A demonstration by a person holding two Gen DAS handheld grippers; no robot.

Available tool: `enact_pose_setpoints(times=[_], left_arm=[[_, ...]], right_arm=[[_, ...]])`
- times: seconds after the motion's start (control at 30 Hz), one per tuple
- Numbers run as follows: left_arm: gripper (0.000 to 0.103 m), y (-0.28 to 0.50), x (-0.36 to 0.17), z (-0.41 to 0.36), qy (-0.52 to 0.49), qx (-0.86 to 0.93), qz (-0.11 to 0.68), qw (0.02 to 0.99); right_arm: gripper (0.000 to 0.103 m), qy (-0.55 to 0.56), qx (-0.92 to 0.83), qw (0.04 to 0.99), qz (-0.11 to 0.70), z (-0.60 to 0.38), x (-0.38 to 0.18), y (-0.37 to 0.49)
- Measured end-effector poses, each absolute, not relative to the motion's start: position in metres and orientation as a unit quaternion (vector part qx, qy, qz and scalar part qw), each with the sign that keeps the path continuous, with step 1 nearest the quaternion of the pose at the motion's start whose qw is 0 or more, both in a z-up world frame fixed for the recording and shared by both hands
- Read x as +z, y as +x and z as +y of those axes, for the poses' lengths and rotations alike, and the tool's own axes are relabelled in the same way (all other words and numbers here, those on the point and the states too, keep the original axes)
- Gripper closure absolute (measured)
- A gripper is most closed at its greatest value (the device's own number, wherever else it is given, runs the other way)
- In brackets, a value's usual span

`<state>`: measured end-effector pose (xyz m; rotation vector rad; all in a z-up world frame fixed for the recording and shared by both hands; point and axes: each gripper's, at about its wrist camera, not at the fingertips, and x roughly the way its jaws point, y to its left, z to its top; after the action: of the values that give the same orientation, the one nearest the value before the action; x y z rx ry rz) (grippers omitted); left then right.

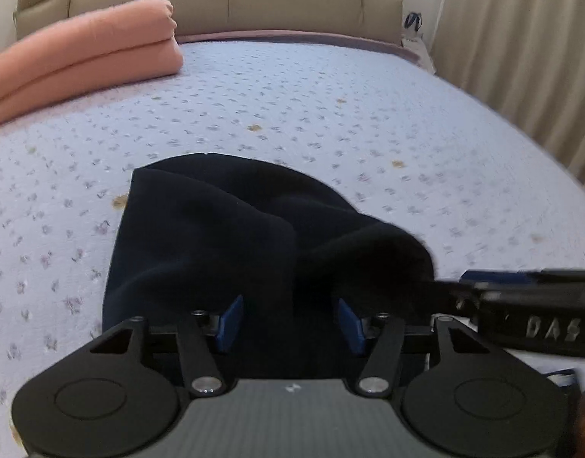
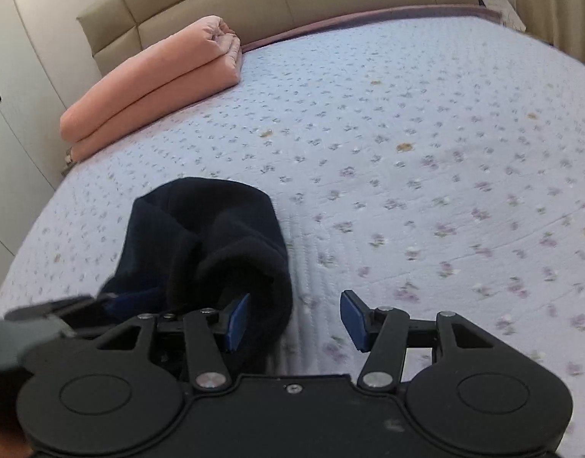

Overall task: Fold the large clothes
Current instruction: 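Grasp the hoodie hem with the left tool while the right tool grasps the hem, then lift the hem with both tools and fold it toward the hood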

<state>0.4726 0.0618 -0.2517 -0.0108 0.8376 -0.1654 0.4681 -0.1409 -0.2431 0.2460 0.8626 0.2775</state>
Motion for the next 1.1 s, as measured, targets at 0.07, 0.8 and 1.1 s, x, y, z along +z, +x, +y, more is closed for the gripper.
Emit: enact_pose_setpoints(times=[0.07, 0.8, 1.1], left_arm=[[0.093, 0.475, -0.256, 0.061, 0.016, -0.043, 0.408, 0.912], [0.078, 0.386, -0.259, 0.288, -0.277, 0.003, 0.403, 0.872], [0.070, 0.384, -0.190, 0.277, -0.162, -0.018, 0.343, 0.925]], right_arm=[[0.038, 0.115, 0.137, 0.889, 0.422, -0.130, -0.248, 0.473], [0.047, 0.096, 0.152, 0.869, 0.461, -0.174, -0.243, 0.447], [0.075, 0.041, 0.176, 0.912, 0.370, -0.115, -0.190, 0.458]])
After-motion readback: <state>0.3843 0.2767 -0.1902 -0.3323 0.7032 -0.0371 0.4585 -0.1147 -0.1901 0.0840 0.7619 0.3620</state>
